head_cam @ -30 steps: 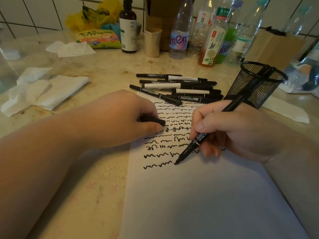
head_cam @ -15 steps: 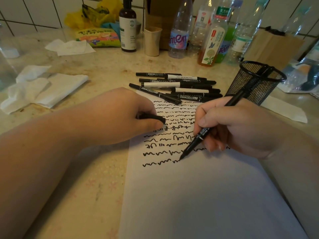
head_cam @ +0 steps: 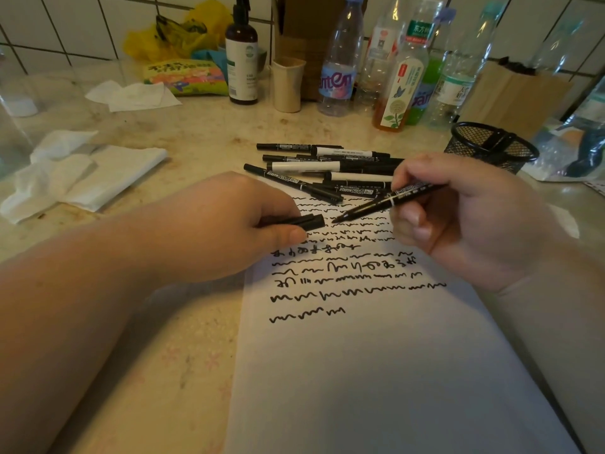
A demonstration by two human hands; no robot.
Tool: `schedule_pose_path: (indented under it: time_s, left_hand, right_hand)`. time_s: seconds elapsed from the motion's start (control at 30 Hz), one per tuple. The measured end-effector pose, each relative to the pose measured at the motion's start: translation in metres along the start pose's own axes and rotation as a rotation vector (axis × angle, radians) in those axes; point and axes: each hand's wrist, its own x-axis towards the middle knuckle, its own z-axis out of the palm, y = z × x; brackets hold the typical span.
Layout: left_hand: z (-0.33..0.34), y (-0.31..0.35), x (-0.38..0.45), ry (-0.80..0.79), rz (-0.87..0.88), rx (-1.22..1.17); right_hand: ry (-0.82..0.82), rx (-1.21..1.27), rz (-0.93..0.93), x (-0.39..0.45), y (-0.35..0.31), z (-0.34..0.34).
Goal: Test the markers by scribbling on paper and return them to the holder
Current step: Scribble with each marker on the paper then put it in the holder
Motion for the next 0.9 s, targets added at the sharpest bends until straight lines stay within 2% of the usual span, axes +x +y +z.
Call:
schedule_pose_path:
  time_s: [0.13, 0.3, 0.73, 0.8, 0.9]
  left_hand:
    - [-0.0002, -0.0002, -0.0001, 0.007, -0.002, -0.005]
    - [0.0015, -0.0024, 0.0008, 0.035, 0.014, -0.025]
    - [0.0030, -0.0048, 0.0021, 0.129, 0.046, -0.025]
    - [0.0031, -0.0041, 0.0031, 0.130, 0.050, -0.008]
    - [0.0027, -0.0039, 0.0039, 0.124, 0.045, 0.032]
  right_hand:
    - [0.074, 0.035, -0.006, 0.0008, -0.0005, -0.0002]
    - [0.085, -0.013, 0.002, 0.0009, 0.0024, 0.0002]
    - [-0.015, -0.238, 0.064, -0.0067, -0.0024, 0.0033]
    - [-0.004, -0.326, 0.064, -0.0075, -0.0032, 0.0032]
    - [0.012, -0.624, 0.040, -0.0075, -0.0013, 0.0052]
